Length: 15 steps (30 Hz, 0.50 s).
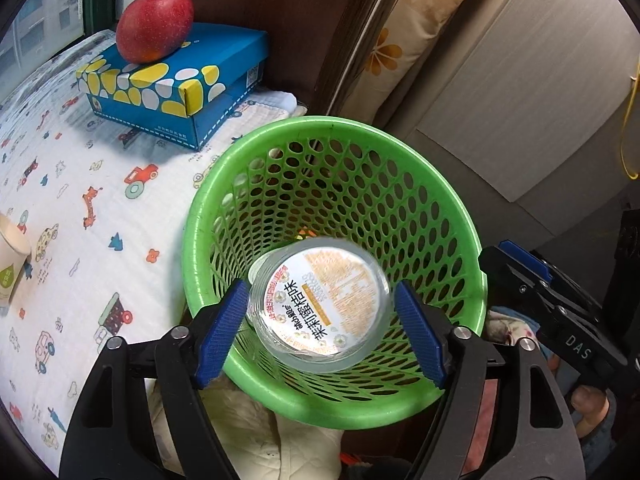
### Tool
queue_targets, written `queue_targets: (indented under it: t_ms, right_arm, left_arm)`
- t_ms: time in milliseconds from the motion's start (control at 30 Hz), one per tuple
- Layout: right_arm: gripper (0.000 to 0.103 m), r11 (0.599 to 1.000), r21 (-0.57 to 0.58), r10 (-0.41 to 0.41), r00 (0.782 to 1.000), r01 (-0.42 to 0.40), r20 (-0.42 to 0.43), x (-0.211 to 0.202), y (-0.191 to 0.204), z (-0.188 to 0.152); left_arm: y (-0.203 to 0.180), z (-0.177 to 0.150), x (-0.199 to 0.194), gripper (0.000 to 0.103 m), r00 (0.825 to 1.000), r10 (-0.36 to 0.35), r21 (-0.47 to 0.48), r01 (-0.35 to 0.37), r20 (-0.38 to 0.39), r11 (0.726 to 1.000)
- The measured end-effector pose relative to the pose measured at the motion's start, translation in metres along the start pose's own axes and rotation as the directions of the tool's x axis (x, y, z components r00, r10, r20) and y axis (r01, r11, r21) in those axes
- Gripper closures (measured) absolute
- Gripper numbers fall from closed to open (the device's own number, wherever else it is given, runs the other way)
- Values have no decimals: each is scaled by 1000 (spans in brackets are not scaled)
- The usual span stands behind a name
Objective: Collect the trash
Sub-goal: 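Lower the clear yogurt cup into the green basket and open the left tool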
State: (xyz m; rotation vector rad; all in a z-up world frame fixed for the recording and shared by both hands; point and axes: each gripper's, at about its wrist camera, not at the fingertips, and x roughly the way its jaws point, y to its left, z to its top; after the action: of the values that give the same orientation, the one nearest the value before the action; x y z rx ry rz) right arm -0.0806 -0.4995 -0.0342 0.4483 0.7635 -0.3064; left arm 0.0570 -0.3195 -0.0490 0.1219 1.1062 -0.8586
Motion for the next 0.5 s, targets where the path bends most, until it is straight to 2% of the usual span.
queue_targets:
  t_ms: [200, 500]
  right_arm:
    - [42, 1000, 1, 5, 1000, -5, -3, 1, 1, -1]
    - [38, 999, -33, 39, 999, -40, -9, 3, 24, -2]
  left_arm:
    - [4, -3, -2, 19, 1000, -6, -5, 6, 5, 1000]
    - [37, -14, -30, 19, 994, 92, -41, -90, 51, 995]
